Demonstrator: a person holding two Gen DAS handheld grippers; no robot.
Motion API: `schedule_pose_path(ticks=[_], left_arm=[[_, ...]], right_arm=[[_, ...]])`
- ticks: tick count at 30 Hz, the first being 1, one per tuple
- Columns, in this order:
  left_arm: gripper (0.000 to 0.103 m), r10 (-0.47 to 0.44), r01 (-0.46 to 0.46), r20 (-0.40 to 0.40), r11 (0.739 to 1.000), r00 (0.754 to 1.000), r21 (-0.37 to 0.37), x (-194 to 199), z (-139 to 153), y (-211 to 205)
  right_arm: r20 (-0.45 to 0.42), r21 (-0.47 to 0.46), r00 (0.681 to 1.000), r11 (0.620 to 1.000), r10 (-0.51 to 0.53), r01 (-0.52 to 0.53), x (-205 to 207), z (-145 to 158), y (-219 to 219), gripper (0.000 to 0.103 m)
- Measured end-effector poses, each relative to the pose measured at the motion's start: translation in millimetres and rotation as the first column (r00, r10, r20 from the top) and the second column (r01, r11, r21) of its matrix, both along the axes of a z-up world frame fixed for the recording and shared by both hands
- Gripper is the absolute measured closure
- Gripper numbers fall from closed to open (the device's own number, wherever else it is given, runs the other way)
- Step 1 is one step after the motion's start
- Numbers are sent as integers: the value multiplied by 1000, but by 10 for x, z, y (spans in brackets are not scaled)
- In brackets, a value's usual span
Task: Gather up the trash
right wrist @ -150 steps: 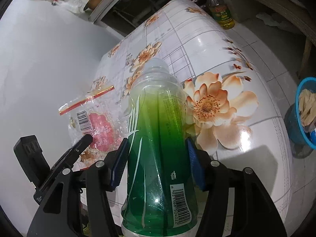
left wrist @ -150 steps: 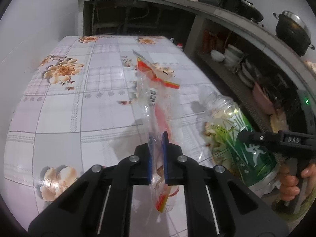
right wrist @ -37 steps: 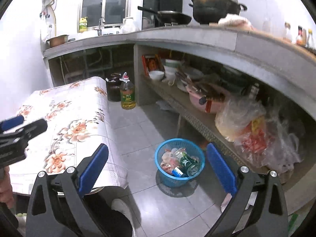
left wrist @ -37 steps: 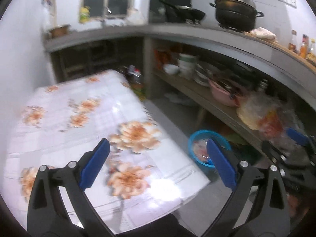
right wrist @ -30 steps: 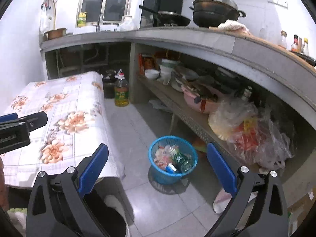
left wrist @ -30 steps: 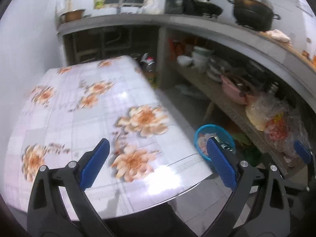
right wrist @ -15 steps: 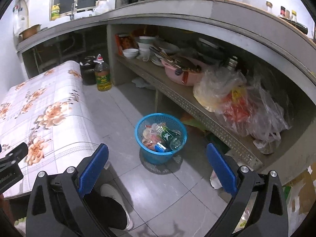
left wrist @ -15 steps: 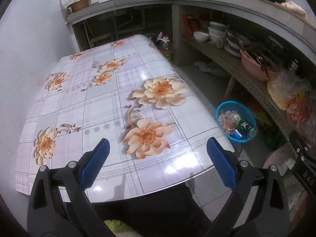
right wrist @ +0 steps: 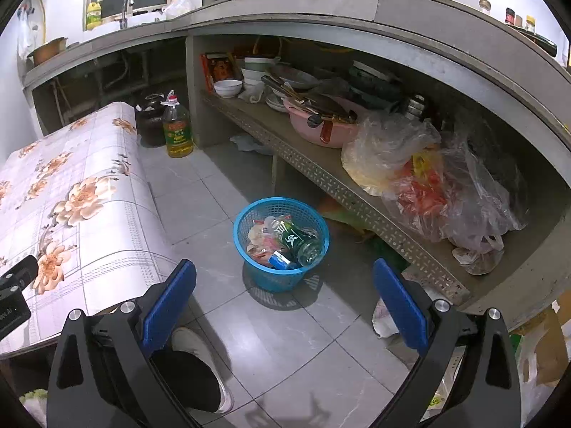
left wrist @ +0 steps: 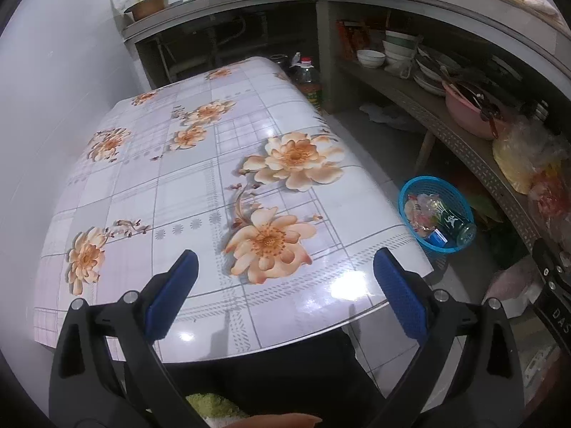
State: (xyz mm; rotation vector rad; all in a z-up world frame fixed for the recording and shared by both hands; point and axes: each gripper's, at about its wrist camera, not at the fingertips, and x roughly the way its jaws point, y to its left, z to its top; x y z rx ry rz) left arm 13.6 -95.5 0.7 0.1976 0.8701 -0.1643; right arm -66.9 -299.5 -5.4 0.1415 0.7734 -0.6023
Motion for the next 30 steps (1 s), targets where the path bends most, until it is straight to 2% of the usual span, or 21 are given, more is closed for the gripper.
schedule_pose_path(ticks=[30], left_arm=[[9,7,-7,-2,1000,1000,2,-2,7,45]], right_arm=[[-3,-14,1000,1000,19,-19,18,21,2,6]])
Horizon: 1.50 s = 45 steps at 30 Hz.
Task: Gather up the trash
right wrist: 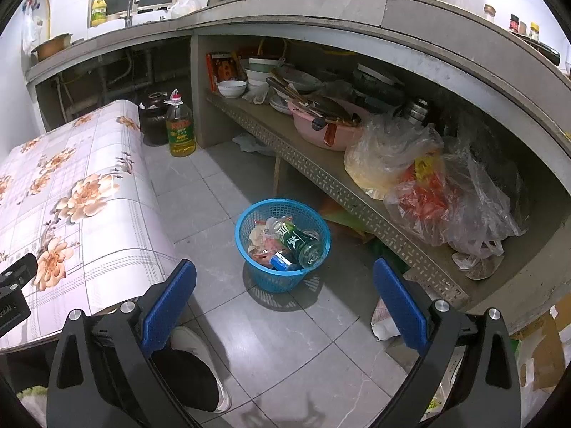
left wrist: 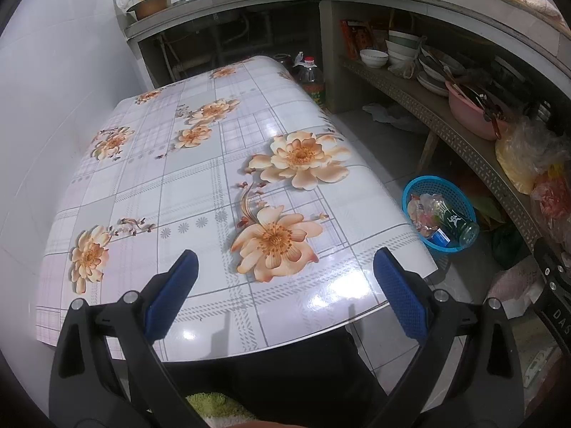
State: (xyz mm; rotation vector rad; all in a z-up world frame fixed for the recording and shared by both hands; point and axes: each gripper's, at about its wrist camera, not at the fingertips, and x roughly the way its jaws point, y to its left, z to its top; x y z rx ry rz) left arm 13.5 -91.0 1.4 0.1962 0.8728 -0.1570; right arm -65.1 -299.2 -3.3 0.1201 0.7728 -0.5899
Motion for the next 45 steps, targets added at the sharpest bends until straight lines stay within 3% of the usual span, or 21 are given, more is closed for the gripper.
schedule_pose_path(ticks=[45], left_arm=[[8,-27,27,-26,1000,999,-1,-4,-32,-28]], right_arm=[[6,-8,1000,1000,-1,1,14,50,-2,6]])
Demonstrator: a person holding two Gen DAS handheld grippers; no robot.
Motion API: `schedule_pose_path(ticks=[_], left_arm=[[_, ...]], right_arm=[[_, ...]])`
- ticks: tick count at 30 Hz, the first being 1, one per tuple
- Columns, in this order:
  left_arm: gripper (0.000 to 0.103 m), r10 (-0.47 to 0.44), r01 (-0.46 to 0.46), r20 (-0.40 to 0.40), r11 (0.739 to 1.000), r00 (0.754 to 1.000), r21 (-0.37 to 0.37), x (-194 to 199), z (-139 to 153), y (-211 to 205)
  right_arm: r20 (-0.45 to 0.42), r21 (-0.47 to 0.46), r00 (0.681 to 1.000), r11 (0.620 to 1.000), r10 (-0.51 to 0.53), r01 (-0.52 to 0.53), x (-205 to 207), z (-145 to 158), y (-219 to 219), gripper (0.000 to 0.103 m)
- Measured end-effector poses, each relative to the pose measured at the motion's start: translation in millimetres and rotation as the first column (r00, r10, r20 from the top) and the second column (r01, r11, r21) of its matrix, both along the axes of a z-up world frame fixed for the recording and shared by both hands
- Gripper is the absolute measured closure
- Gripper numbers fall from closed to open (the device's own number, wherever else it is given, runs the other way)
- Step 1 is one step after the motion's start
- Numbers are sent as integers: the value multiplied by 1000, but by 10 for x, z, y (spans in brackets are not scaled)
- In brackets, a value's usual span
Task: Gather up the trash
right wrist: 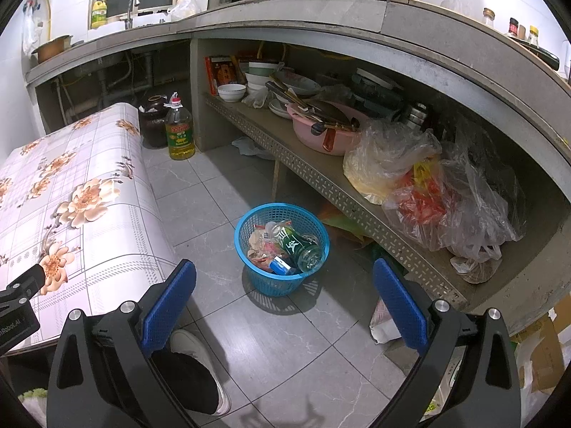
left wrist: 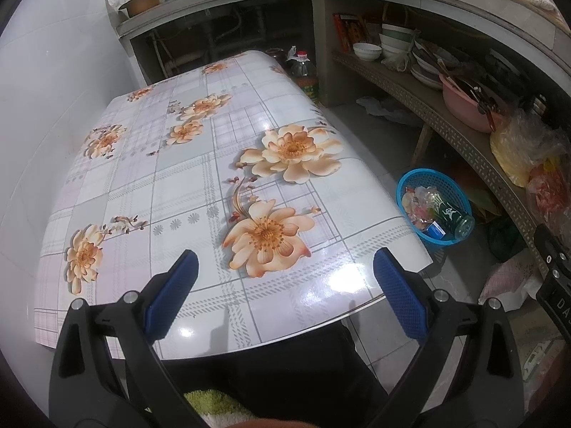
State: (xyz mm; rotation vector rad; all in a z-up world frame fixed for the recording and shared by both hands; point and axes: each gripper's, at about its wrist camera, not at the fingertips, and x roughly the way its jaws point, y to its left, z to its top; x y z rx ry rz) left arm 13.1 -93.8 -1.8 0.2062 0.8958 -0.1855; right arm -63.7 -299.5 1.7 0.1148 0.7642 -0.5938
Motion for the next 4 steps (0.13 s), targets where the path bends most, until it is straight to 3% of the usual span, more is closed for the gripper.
schedule_pose_path(ticks=[4], left_arm=[[9,-6,6,-10,1000,1000,-2,16,-22,20]], right_arm=[[0,0,1000,1000,0,0,1,1,-4,6]])
